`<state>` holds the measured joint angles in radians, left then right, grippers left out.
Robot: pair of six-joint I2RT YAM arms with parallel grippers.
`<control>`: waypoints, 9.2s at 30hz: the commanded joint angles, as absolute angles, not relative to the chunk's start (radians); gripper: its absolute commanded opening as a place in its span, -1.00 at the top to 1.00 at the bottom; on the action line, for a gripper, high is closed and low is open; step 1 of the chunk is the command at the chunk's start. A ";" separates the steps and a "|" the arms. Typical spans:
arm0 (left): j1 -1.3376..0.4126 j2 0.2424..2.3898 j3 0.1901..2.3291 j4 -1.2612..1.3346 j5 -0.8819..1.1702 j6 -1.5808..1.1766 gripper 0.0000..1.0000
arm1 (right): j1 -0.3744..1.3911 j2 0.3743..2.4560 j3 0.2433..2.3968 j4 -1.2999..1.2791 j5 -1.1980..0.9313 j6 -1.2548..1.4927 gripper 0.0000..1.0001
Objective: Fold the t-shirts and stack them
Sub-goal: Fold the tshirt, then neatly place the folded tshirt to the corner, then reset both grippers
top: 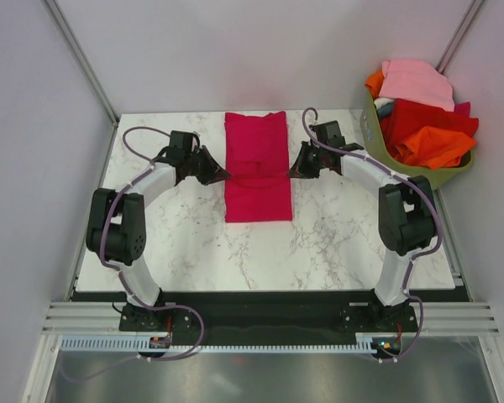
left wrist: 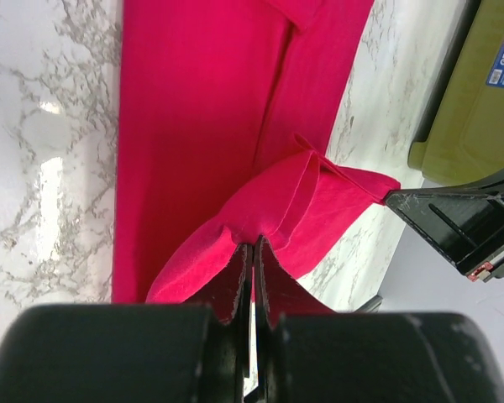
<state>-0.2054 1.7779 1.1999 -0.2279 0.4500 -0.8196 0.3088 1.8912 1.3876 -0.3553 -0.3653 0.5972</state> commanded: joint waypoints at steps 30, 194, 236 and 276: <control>-0.172 1.732 1.177 -0.241 0.420 -0.677 -0.12 | 0.275 1.866 1.366 -0.310 -0.305 0.575 0.02; -0.147 2.085 1.450 -0.163 0.503 -0.614 -0.35 | 0.189 2.039 1.283 0.107 -0.494 0.601 0.10; 0.046 1.947 1.411 -0.454 0.052 -0.420 0.95 | 0.216 1.571 0.896 0.192 -0.499 0.607 0.25; -0.371 0.749 0.783 -0.377 0.047 -0.597 -0.99 | 0.255 0.638 0.528 -0.158 -0.068 0.538 -0.74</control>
